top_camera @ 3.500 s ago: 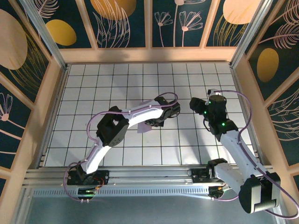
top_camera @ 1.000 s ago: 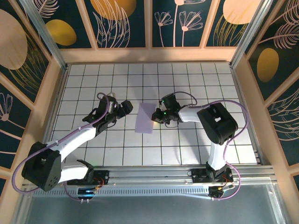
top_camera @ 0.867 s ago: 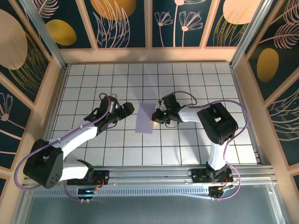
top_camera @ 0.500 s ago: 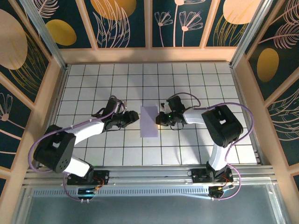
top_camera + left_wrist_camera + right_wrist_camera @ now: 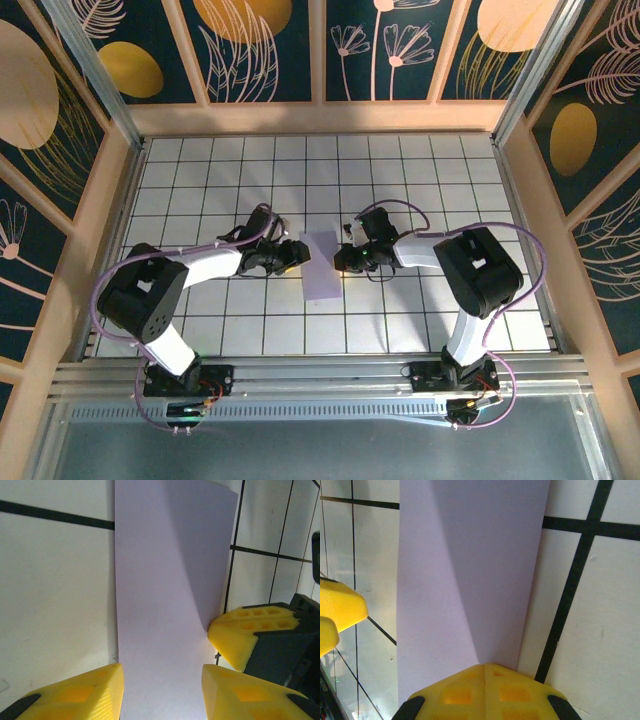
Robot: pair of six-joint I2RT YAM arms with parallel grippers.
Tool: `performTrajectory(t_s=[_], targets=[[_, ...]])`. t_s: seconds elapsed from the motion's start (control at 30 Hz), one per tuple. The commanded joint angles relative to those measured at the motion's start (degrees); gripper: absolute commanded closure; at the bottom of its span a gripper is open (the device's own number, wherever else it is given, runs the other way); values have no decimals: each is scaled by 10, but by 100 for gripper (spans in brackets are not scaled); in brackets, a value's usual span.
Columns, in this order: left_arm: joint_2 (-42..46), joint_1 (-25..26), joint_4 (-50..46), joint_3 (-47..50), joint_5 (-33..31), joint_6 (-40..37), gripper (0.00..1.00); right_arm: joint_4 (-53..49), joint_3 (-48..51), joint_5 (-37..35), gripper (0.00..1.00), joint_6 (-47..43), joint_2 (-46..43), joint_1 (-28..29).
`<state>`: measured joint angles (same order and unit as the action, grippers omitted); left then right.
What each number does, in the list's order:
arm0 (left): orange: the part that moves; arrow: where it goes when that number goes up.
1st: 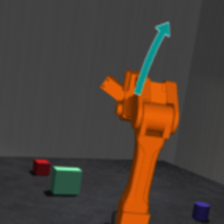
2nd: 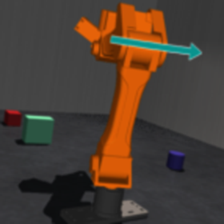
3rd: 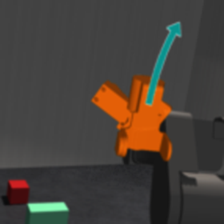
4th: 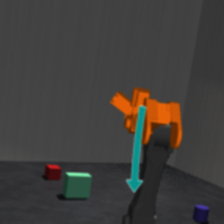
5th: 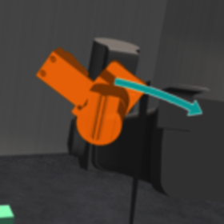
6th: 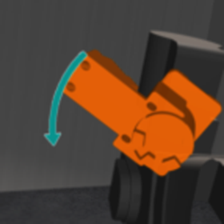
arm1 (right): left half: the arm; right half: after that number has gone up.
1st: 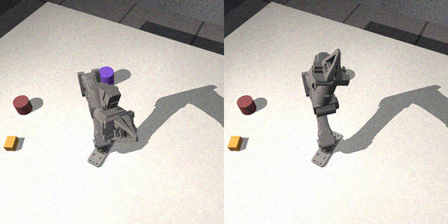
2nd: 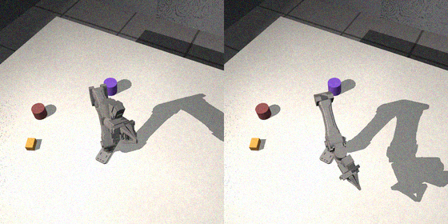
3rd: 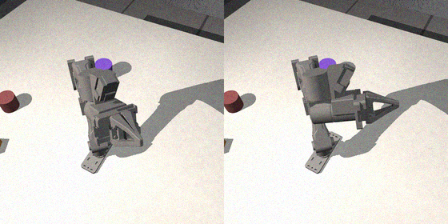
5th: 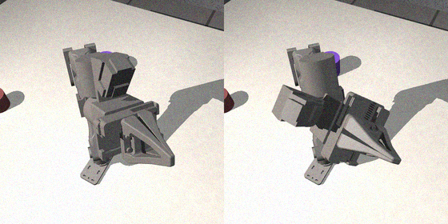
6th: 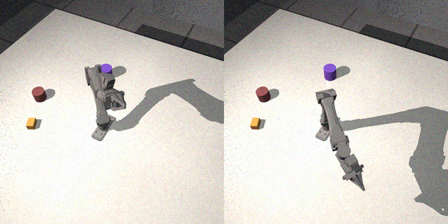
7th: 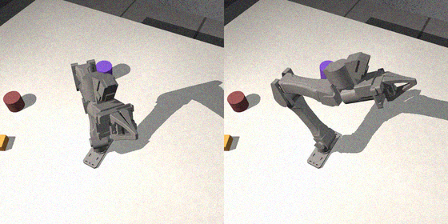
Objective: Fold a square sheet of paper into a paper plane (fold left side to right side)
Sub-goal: Third fold the triangle at the center of the table.
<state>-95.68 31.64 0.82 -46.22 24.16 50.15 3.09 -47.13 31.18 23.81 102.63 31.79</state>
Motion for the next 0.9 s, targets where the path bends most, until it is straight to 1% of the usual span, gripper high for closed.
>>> performTrajectory(t_s=[0.0,0.27,0.47,0.67,0.8,0.87], targets=[[-21,8,-31,-19,-4,-19,56,-46,18,-15,100,-15,-5,-1],[-53,20,-54,-33,-10,-31,58,-47,22,-23,100,-14,-8,-1],[-75,29,-59,-41,1,-37,59,-46,24,-26,100,-13,-10,-1],[-64,32,-18,-35,35,-18,62,-45,27,-26,100,-12,-11,-1],[-54,31,-17,-40,41,-16,65,-44,27,-26,100,-12,-12,-2],[-51,31,-21,-41,38,-16,65,-44,27,-26,100,-11,-13,-1]])
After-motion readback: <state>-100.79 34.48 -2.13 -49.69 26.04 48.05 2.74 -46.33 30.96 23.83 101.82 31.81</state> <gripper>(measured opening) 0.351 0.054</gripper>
